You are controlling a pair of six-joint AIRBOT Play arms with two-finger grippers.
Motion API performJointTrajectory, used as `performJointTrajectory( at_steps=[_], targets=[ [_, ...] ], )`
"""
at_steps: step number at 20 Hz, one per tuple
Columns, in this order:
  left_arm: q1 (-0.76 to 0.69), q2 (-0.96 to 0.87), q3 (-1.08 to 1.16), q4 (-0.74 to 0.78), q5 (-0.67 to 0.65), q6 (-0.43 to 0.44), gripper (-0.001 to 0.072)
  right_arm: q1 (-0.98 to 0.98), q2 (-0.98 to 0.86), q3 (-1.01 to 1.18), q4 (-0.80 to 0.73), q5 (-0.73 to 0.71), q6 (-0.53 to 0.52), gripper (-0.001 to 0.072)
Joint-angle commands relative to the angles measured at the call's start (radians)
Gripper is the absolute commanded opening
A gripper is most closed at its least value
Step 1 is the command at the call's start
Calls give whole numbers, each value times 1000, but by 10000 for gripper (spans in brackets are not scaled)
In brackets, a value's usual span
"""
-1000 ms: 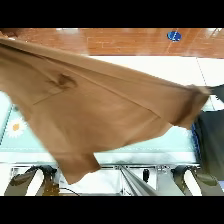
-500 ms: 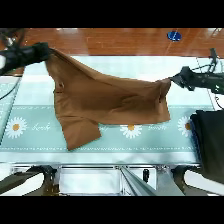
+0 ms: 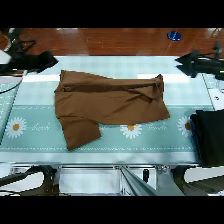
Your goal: Fold the shirts.
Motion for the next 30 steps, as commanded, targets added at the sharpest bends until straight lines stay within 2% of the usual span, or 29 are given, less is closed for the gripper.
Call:
performJointTrajectory(
  at_steps=[1, 2, 3, 4, 6, 8, 11, 13, 18, 22, 23, 24, 25, 28, 30],
  targets=[
    [185, 49, -36, 58, -356, 6, 507, -135, 104, 11, -329, 145, 32, 414],
    [235, 68, -101, 47, -428, 26, 507, -159, 174, -37, -524, 99, 90, 414],
    [272, 84, -179, 30, -475, 42, 507, -179, 241, -104, -639, 45, 132, 414],
    [303, 108, -283, 0, -492, 68, 507, -202, 315, -204, -677, -12, 156, 414],
    [336, 163, -491, -59, -439, 105, 507, -231, 449, -423, -618, -92, 135, 415],
    [342, 197, -645, -101, -356, 119, 507, -230, 554, -612, -520, -108, 74, 415],
    [343, 198, -743, -227, -291, 217, 507, -228, 657, -803, -381, -109, 27, 415],
    [343, 197, -748, -271, -256, 241, 508, -214, 692, -855, -373, -102, 21, 415],
    [327, 167, -749, -367, -135, 238, 506, -121, 698, -866, -377, -81, 29, 414],
    [232, 93, -748, -432, -61, 237, 494, -66, 698, -866, -378, -119, 73, 414],
    [203, 70, -744, -432, -59, 237, 423, -66, 698, -865, -378, -122, 84, 414],
    [188, 54, -736, -432, -62, 238, 189, -66, 698, -865, -396, -125, 98, 414],
    [185, 52, -729, -433, -68, 253, 28, -66, 698, -865, -438, -124, 130, 414],
    [193, 55, -690, -431, -111, 268, 26, -66, 692, -868, -681, -88, 279, 414],
    [194, 56, -674, -432, -123, 267, 26, -65, 657, -878, -679, -65, 283, 414]
  ],
)
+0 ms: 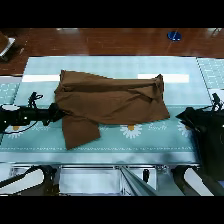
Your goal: Fold the shirts.
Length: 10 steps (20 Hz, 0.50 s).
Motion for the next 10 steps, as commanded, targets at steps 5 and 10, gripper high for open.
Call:
performJointTrajectory(
  at_steps=[5, 10],
  targets=[
    [-6, -6, 25, -7, -35, 9, 26, 4, -153, -6, 92, -39, -18, 408],
    [-6, -6, 25, -7, -33, 9, 26, 4, -288, -2, 286, -69, -126, 408]
  ],
)
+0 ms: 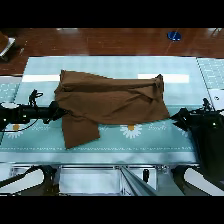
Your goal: Fold the shirts.
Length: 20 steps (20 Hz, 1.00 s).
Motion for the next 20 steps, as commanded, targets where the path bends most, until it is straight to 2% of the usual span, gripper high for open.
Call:
performJointTrajectory(
  at_steps=[1, 6, 7, 8, 9, 12, 15, 17, 20],
  targets=[
    [-1, -1, 1, 0, -3, 0, 26, 8, -90, 2, 135, -27, -73, 408],
    [-5, -1, 1, 0, 7, 0, 26, 148, -149, 42, 170, -144, -58, 397],
    [-11, -1, 1, -1, 9, 0, 26, 178, -159, 75, 167, -148, -52, 310],
    [-16, -1, 2, -1, 9, 0, 26, 202, -164, 109, 167, -147, -56, 180],
    [-19, 0, 3, -1, 8, 0, 26, 224, -164, 146, 167, -145, -77, 13],
    [-18, 13, 61, -26, -15, 0, 26, 239, -164, 334, 161, -38, -72, 20],
    [-18, 106, 233, -171, -48, 45, 26, 243, -158, 645, 79, 134, -18, 19],
    [-18, 195, 399, -249, -41, 64, 26, 247, -131, 872, 17, 193, 19, 19],
    [-18, 315, 675, -193, -10, 60, 25, 247, -42, 1168, -58, 230, 33, 19]
  ],
)
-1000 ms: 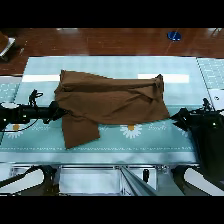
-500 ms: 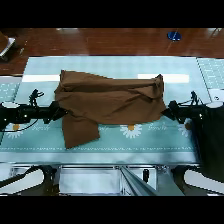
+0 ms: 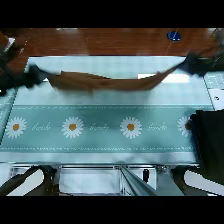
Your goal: Fold the shirts.
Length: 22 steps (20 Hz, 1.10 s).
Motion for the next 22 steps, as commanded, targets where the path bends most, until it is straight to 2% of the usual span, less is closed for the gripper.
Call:
performJointTrajectory(
  at_steps=[1, 3, 6, 11, 14, 16, 19, 22],
  targets=[
    [0, 136, 319, 71, 23, -17, 25, 4, 113, 337, -115, 74, 36, 19],
    [0, 205, 459, 256, 23, -101, 25, 4, 233, 398, -193, 71, 44, 20],
    [0, 326, 557, 488, 22, -157, 25, 3, 412, 401, -329, 92, 57, 19],
    [0, 552, 561, 688, -34, -186, 25, 3, 619, 401, -419, 233, 92, 20],
    [-1, 636, 560, 762, -110, -192, 25, 3, 687, 401, -510, 299, 133, 20],
    [-1, 658, 558, 777, -114, -219, 26, 3, 699, 398, -569, 333, 151, 19],
    [-1, 648, 523, 777, -114, -221, 25, 3, 699, 333, -580, 340, 154, 20],
    [-1, 600, 401, 755, -157, -272, 25, 3, 682, 184, -544, 338, 159, 19]
  ],
)
